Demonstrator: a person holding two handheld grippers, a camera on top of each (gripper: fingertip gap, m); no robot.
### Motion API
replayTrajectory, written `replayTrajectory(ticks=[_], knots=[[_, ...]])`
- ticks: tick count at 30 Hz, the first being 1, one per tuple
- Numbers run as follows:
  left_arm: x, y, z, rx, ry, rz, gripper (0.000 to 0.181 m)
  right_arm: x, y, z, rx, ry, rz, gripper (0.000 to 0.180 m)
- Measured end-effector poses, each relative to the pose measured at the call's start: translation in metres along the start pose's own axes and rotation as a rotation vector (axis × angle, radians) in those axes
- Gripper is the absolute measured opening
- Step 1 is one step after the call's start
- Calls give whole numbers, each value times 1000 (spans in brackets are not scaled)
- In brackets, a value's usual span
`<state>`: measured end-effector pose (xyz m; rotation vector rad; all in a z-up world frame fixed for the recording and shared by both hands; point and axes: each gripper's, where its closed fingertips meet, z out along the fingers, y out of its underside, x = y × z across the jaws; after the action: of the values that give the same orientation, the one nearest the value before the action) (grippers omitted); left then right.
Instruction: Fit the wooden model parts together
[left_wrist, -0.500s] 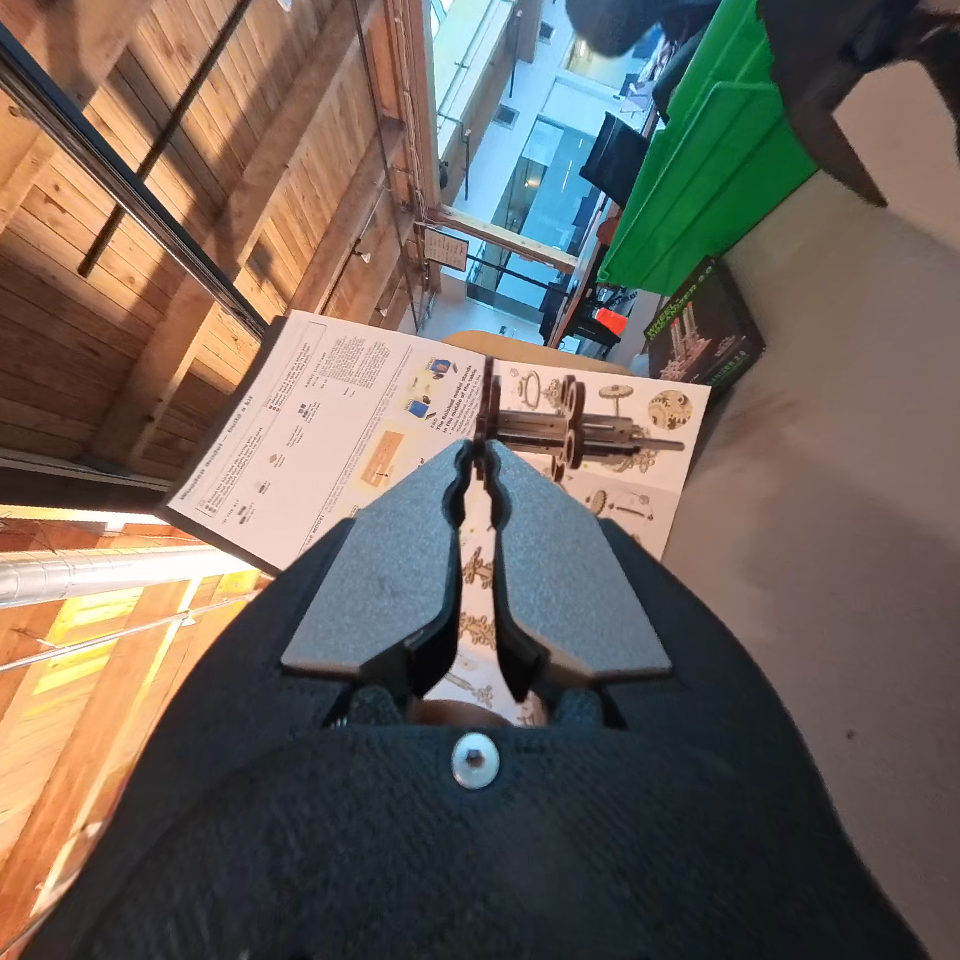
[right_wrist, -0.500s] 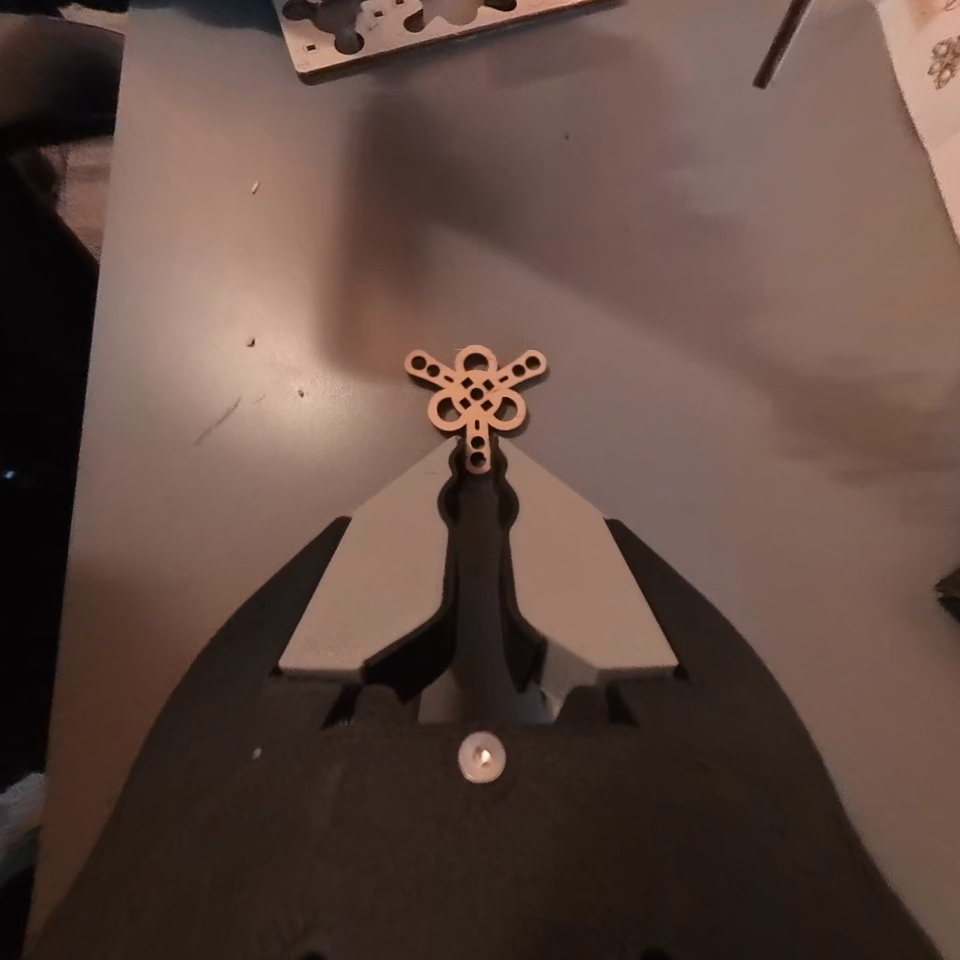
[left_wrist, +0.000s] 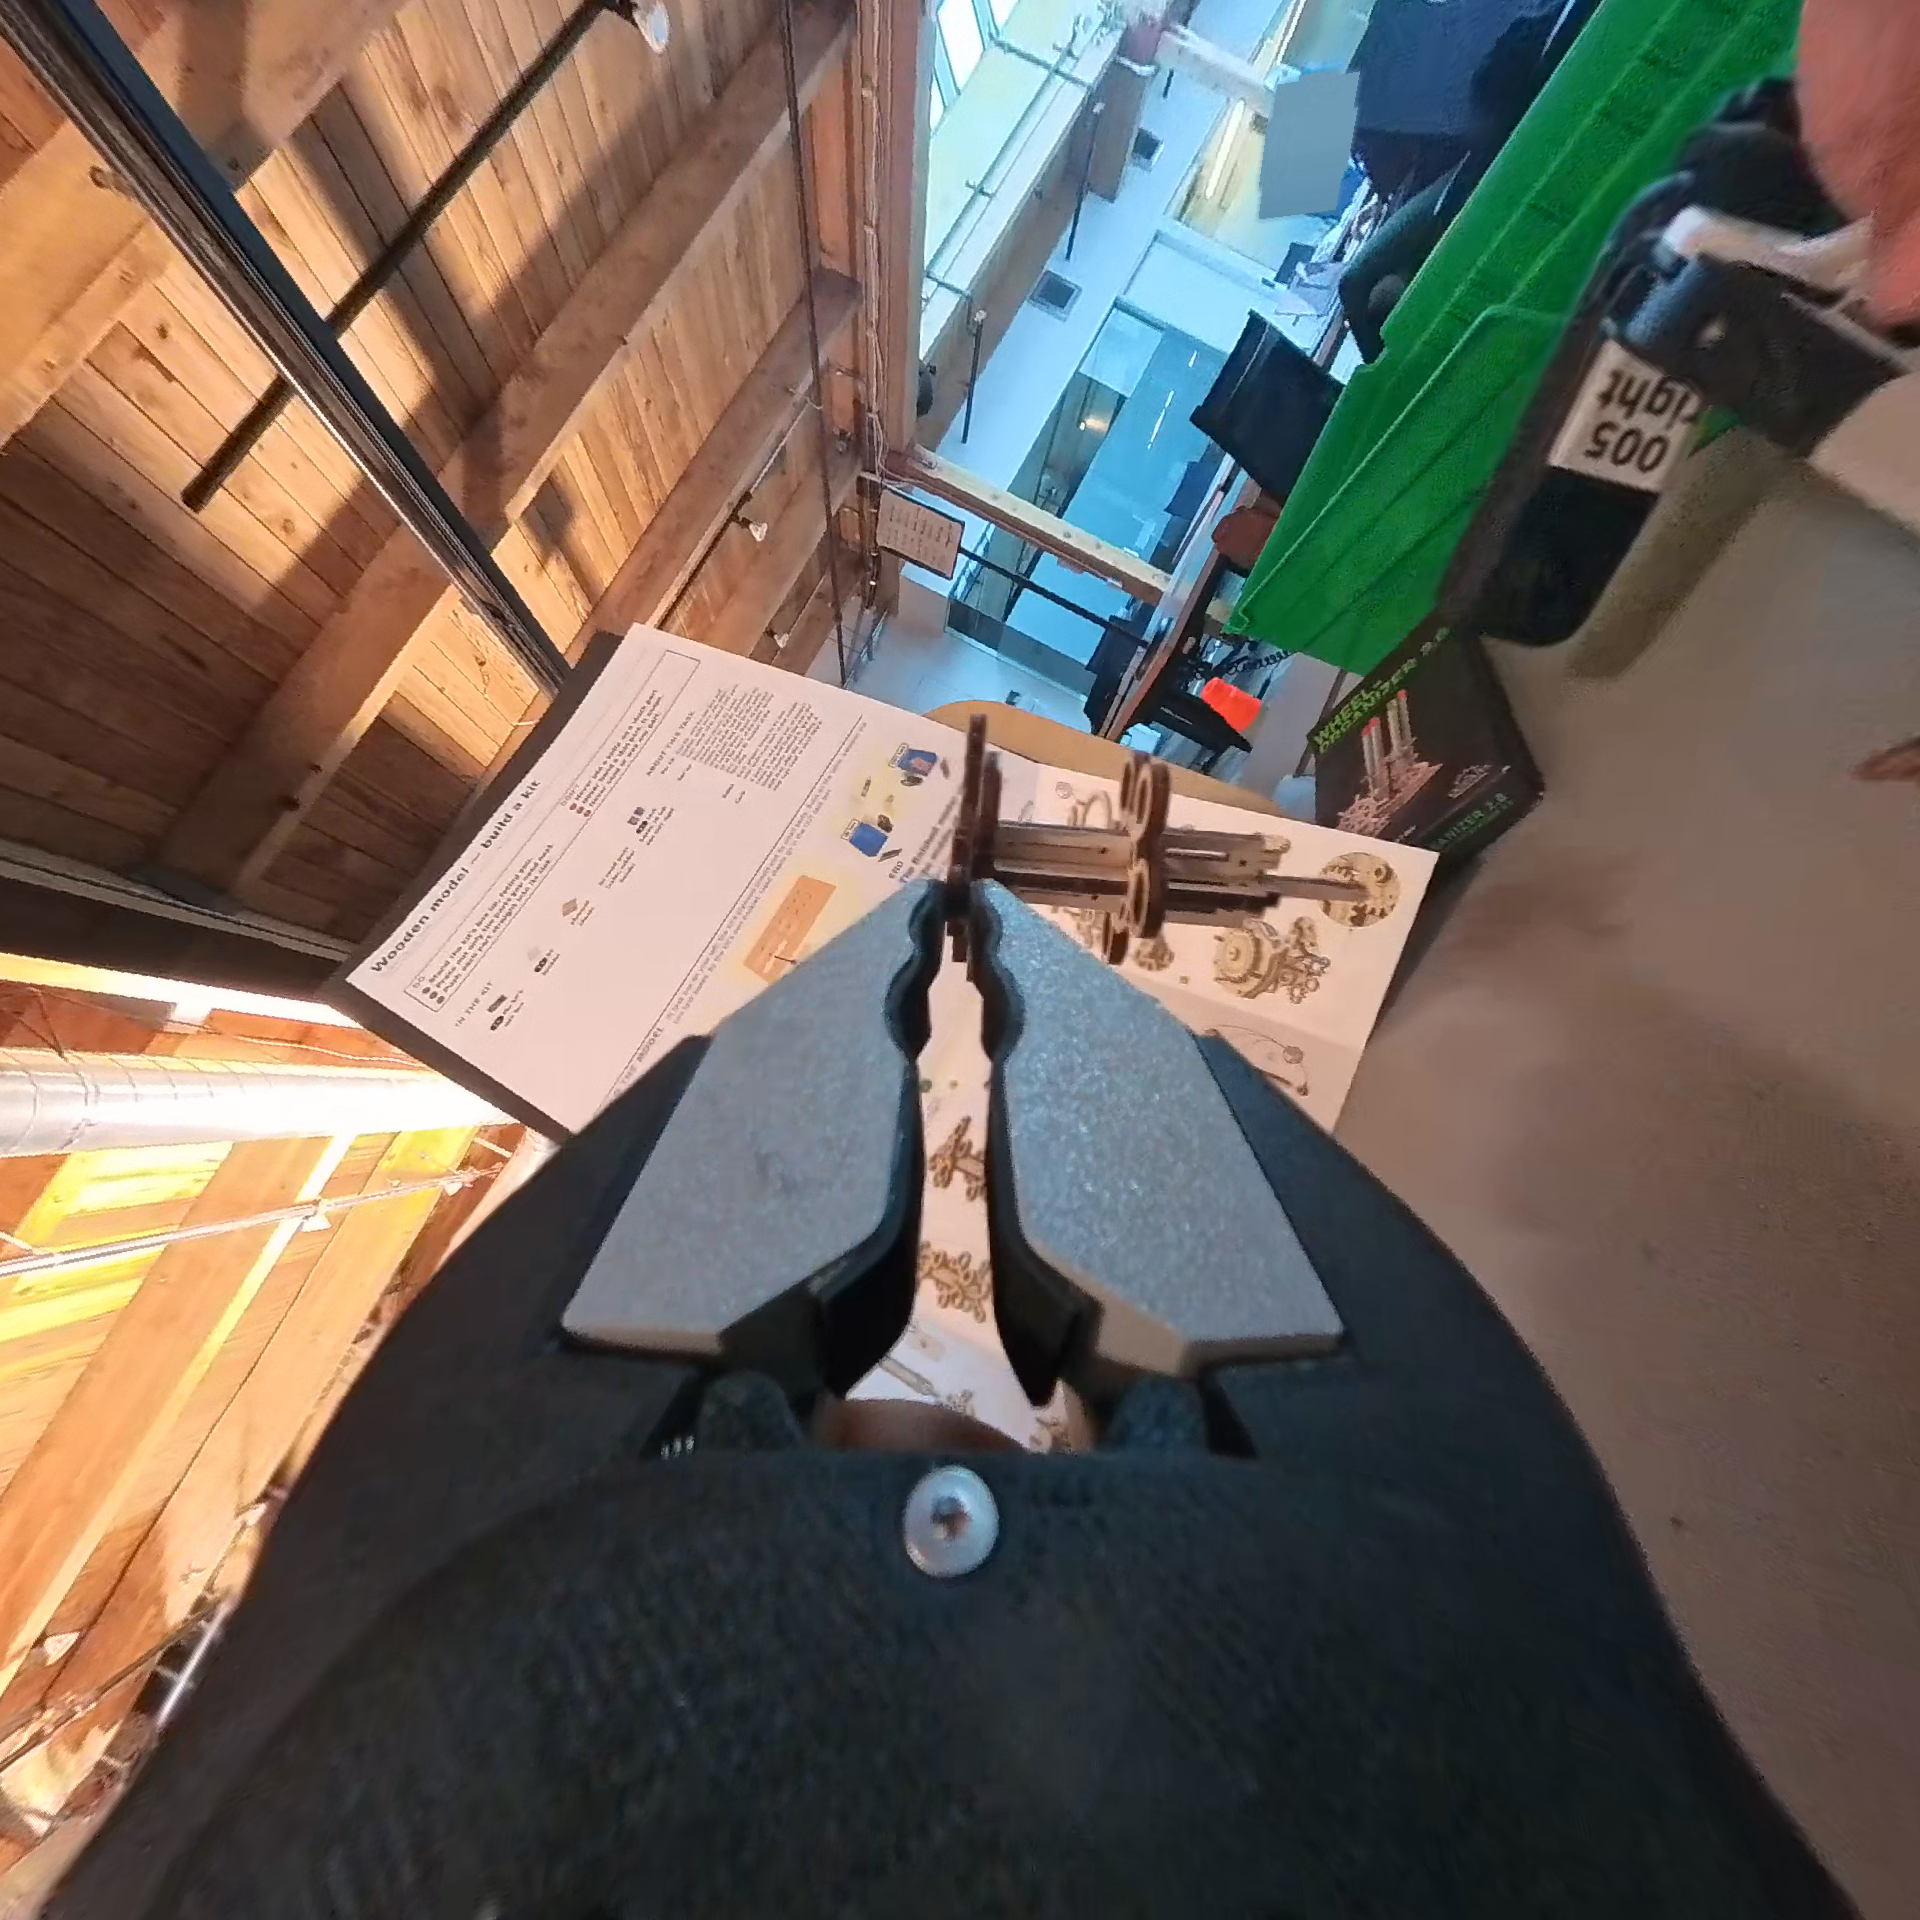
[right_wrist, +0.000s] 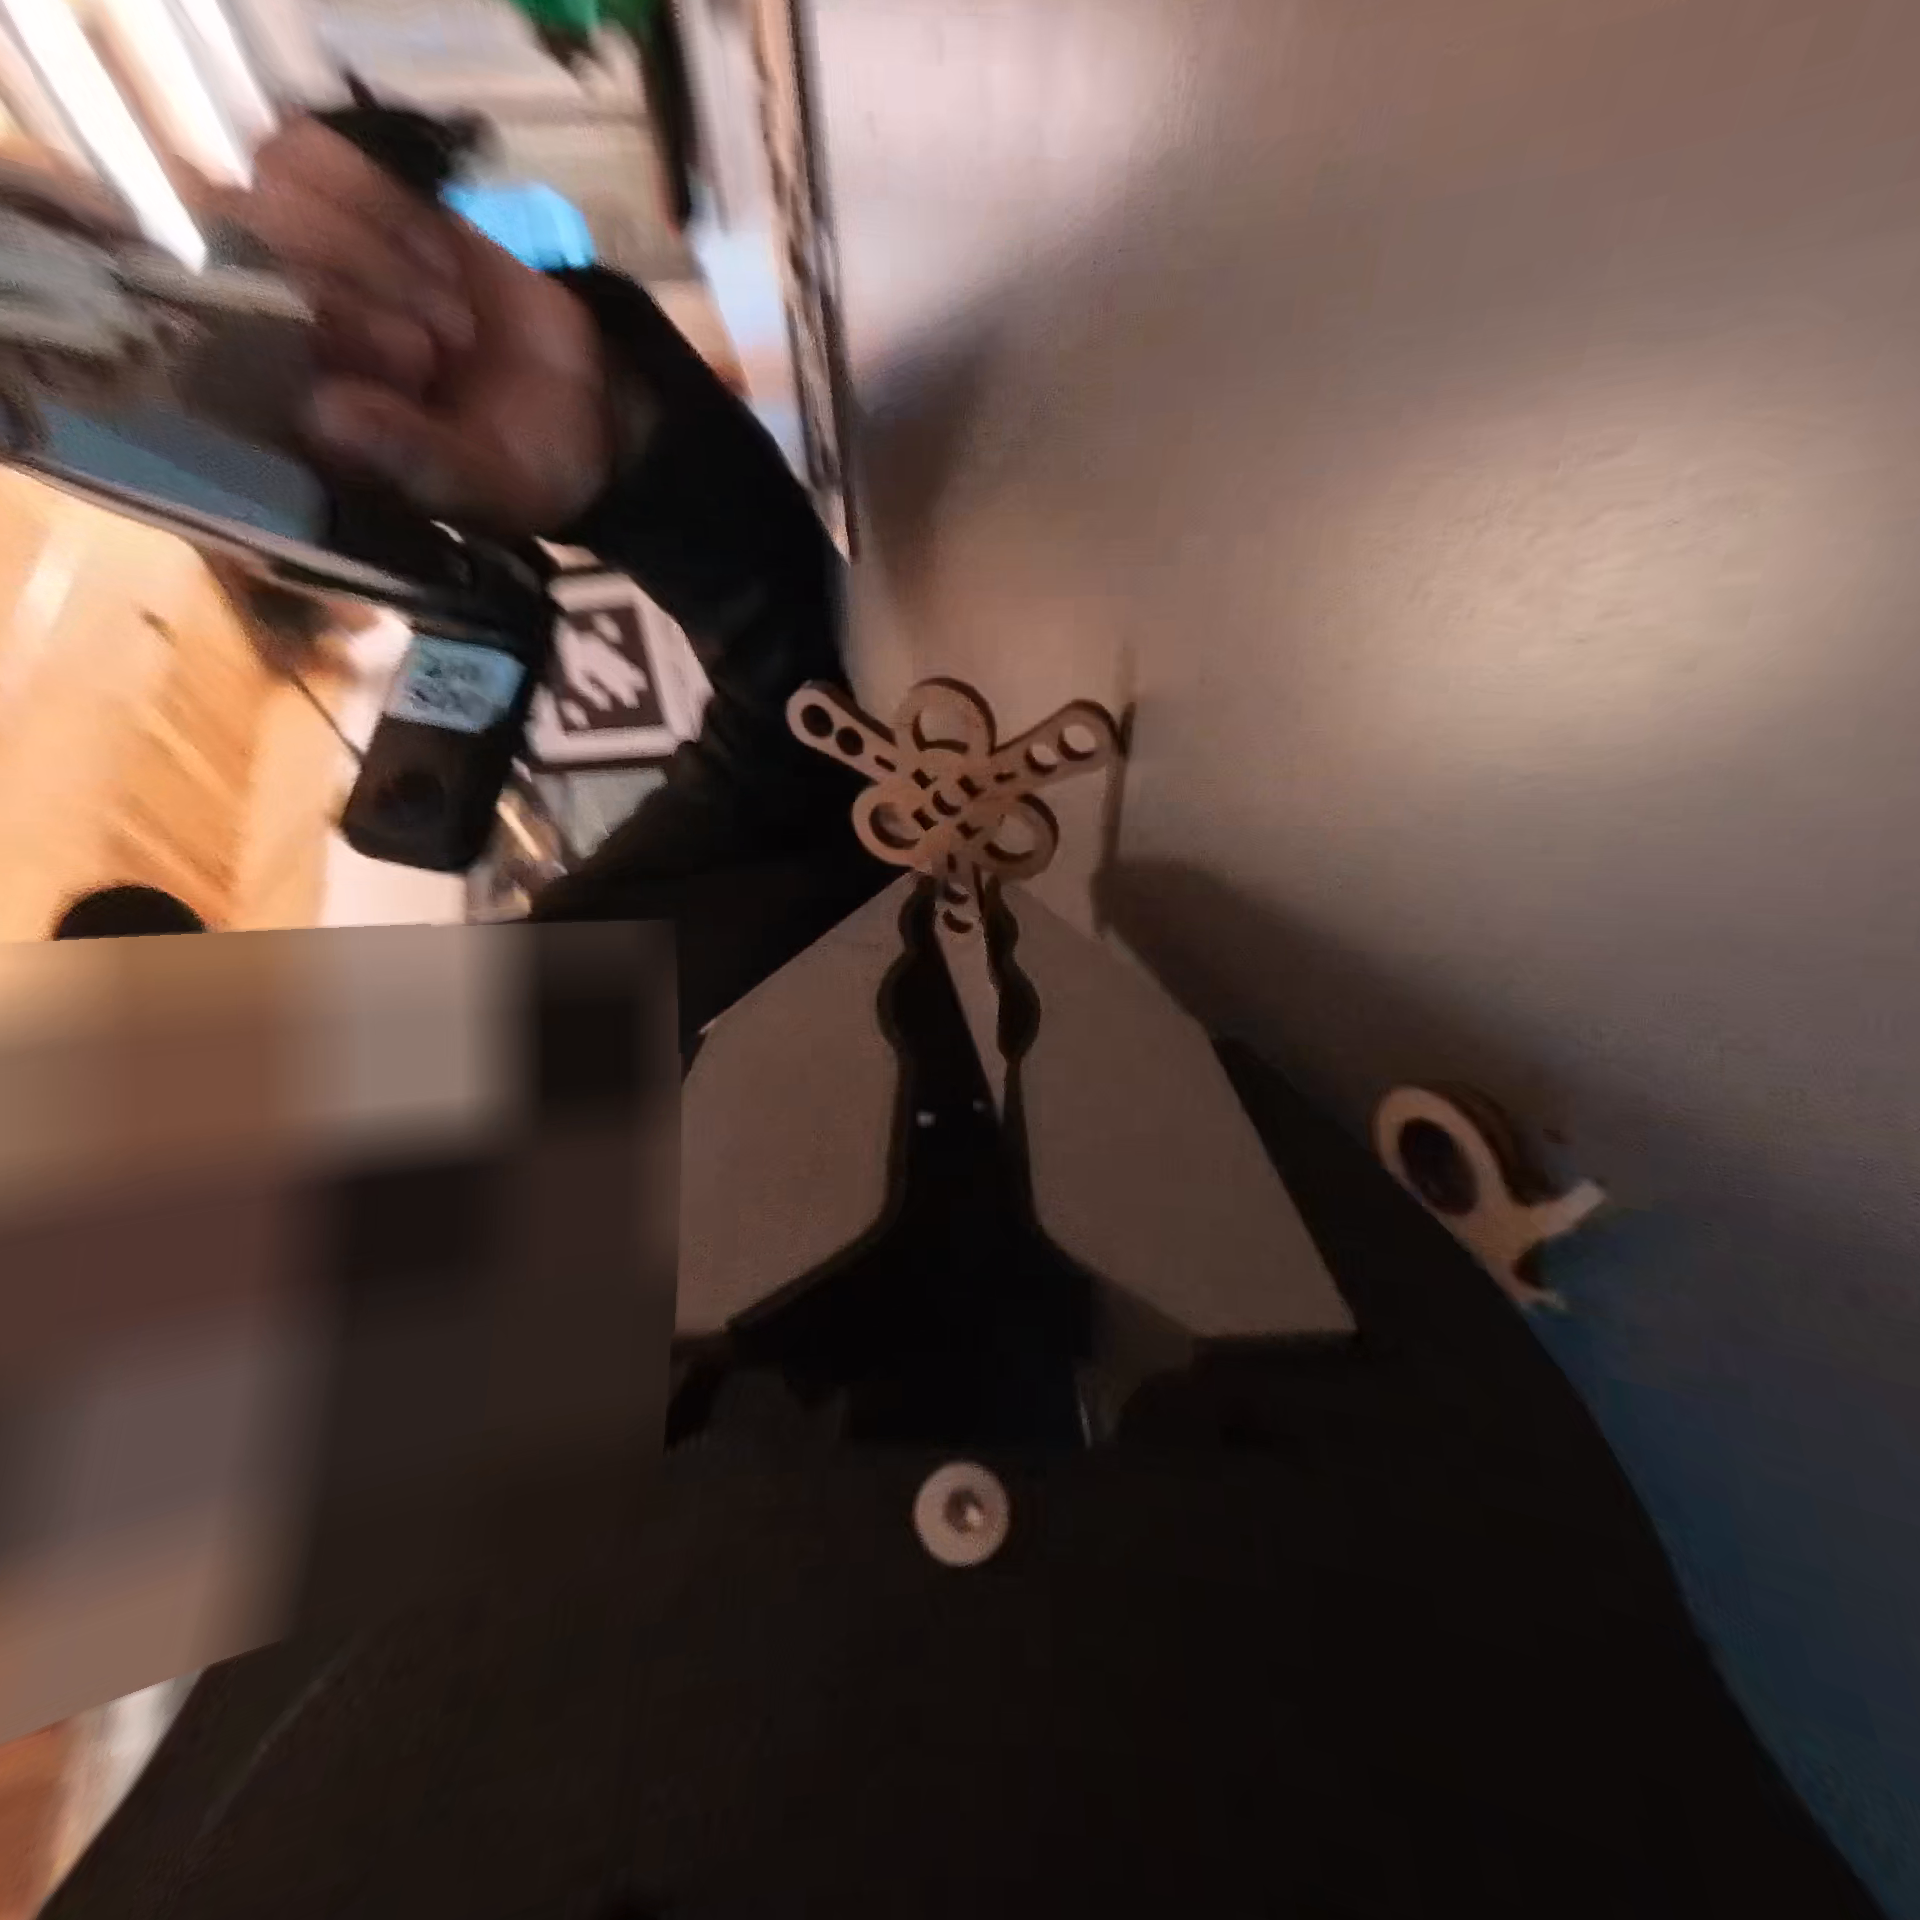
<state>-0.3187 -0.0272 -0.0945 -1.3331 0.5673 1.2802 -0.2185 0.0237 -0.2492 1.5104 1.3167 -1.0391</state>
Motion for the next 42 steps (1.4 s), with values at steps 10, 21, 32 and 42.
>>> replayTrajectory(ticks=[10,21,32,42], knots=[[0,0,0,5,9,-21,1,19,-26,-49,155,512,-342,36],[2,0,0,0,15,-20,0,30,-23,-35,284,1051,-800,36],[-2,-2,-1,4,4,-28,1,27,-22,-27,79,1321,-1111,7],[-4,-3,-2,7,-3,-36,0,18,-33,-22,7,1327,-1151,9]])
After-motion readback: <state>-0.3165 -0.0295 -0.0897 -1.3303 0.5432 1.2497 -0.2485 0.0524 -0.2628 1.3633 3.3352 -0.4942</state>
